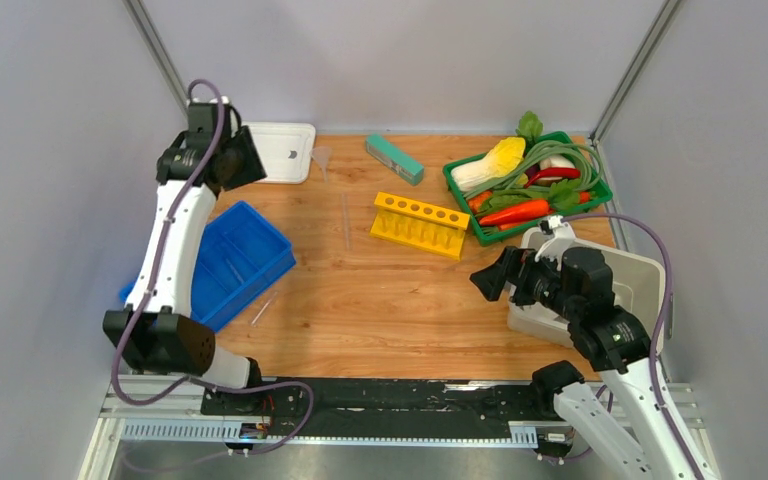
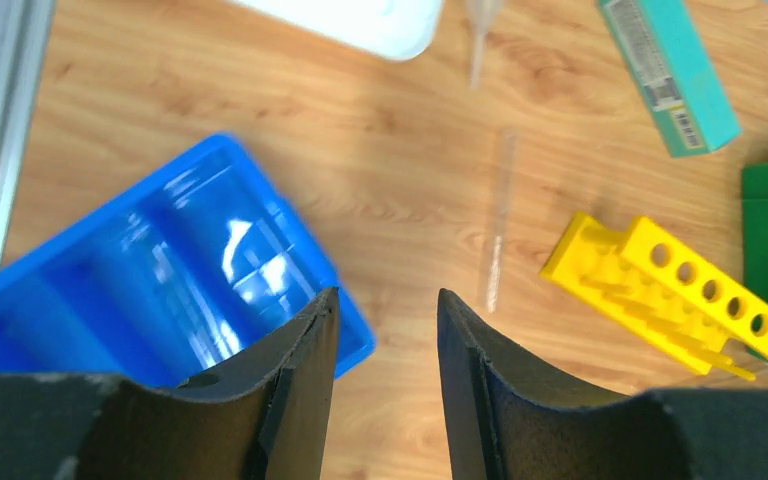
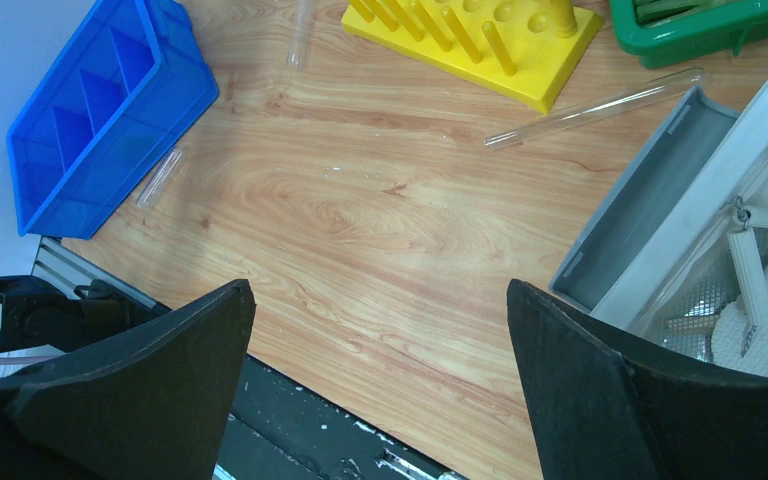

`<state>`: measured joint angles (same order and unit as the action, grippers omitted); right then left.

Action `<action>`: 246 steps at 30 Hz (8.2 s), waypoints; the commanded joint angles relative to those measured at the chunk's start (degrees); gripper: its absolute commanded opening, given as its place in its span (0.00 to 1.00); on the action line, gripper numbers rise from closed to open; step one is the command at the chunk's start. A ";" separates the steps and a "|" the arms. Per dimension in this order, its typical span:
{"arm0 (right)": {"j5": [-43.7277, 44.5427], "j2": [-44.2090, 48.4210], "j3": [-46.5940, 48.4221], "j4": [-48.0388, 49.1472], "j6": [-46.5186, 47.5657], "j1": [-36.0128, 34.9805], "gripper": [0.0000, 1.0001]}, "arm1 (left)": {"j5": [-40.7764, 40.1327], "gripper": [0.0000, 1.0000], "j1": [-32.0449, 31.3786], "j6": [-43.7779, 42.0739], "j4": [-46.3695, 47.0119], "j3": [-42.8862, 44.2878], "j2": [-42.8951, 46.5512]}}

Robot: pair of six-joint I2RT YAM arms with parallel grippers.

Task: Organize the chemistry lab equipment

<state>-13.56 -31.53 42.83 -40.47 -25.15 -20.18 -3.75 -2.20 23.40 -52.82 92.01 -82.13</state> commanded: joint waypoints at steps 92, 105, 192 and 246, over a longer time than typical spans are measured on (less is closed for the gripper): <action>5.30 4.02 5.16 -2.33 2.38 -0.21 1.00 | 0.24 0.00 -3.62 1.04 7.03 -8.56 5.20; 4.60 4.46 3.49 -1.81 2.21 -0.29 1.00 | -16.53 0.00 13.18 6.66 4.91 -37.15 28.07; 1.00 1.12 0.68 1.18 -5.00 -0.29 0.99 | -10.20 0.60 -13.80 -9.16 -4.75 -35.76 24.57; 13.46 -74.62 35.03 40.74 -33.36 -39.84 0.82 | -10.66 0.49 -19.51 -5.65 -1.76 -20.82 57.60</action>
<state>-0.82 -100.51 70.61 -4.93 -51.29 -58.54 -11.75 -21.41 16.05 -53.65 68.79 -27.55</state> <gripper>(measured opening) 0.819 0.488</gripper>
